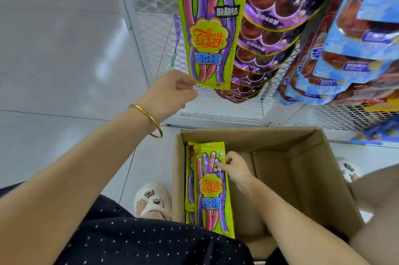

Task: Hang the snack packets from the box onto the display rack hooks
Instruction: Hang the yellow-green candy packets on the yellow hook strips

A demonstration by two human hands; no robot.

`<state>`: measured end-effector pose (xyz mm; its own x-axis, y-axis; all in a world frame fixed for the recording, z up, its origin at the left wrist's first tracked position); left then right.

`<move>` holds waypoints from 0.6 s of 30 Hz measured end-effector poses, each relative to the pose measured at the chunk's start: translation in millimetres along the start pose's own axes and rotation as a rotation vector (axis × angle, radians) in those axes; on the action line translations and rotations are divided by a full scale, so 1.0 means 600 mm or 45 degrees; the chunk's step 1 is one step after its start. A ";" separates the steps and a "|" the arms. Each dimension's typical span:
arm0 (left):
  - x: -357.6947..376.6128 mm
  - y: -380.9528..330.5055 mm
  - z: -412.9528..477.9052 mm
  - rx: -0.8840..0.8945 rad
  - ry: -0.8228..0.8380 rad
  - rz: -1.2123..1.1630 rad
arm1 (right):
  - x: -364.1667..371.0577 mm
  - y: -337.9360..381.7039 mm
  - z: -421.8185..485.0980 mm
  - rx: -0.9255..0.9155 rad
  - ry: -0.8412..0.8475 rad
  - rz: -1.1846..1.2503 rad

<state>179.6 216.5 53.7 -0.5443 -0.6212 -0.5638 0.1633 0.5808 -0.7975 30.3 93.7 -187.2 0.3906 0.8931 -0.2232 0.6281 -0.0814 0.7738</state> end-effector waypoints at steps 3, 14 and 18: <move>0.012 0.006 0.004 0.013 0.076 0.170 | -0.031 0.047 -0.019 -0.025 0.205 0.253; -0.001 -0.087 -0.003 0.324 0.006 0.305 | -0.123 0.329 -0.166 -0.943 0.096 0.290; -0.053 -0.158 -0.018 0.472 -0.129 0.209 | -0.120 0.405 -0.228 -1.359 -0.173 0.141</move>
<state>172.9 187.1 149.4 -0.4058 -0.5951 -0.6937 0.5365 0.4594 -0.7079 62.9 69.9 97.9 0.5220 0.8425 -0.1329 -0.3001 0.3273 0.8960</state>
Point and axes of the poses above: each hand's wrist, its own z-axis towards the middle knuckle, its own x-axis out of the palm, y = z × x, the point moved 2 cm from there along z, towards the middle knuckle, and after that the axes turned 8 degrees about z, right-handed, at the moved point
